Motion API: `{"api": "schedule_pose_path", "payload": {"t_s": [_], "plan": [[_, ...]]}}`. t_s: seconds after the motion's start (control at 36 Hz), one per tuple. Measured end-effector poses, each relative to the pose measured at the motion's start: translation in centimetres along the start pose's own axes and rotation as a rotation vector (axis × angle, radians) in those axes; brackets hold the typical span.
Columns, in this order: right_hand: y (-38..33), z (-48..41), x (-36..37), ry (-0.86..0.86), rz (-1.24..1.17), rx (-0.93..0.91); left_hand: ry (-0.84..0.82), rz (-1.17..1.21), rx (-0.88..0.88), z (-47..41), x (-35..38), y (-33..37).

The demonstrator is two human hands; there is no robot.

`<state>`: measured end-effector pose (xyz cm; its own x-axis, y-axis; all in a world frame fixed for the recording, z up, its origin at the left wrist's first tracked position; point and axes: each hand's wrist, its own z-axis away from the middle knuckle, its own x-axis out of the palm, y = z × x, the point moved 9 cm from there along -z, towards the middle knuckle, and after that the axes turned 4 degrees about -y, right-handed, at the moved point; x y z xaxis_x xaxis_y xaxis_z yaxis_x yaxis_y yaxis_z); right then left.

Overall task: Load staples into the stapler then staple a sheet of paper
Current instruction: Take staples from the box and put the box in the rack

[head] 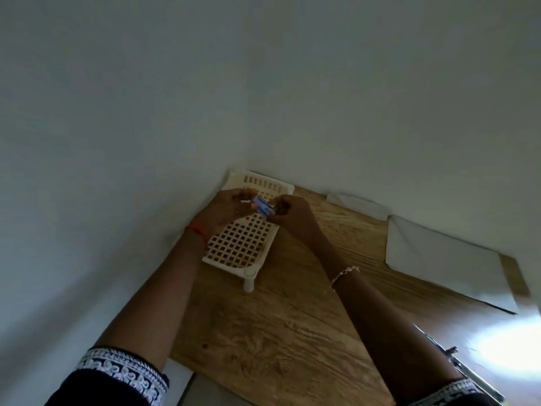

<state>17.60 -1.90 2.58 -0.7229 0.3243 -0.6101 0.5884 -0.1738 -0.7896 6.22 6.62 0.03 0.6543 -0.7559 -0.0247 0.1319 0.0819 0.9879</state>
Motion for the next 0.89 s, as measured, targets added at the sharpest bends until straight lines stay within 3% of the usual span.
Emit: {"api": "schedule_pose_path", "payload": {"t_s": [0.06,0.22,0.47,0.67,0.89], "plan": [[0.1,1.2,-3.1,0.118,-0.09,-0.006,-0.068,0.302,0.0,-1.0,2.8,0.6],[1.1,5.9,-11.1,0.337,-0.143,-0.02,-0.253,0.655,0.024,-2.1,12.3,2.9],[5.8,12.6,-18.4,0.509,-0.193,0.003,-0.365,0.819,0.002,-2.2,25.4,3.8],[6.5,17.3,-21.7,0.607,0.045,-0.129,-0.402,0.953,-0.045,-1.5,32.1,3.4],[5.5,21.8,-22.3,0.671,0.486,-0.282,-0.419,0.943,-0.044,-0.9,36.0,3.2]]}}
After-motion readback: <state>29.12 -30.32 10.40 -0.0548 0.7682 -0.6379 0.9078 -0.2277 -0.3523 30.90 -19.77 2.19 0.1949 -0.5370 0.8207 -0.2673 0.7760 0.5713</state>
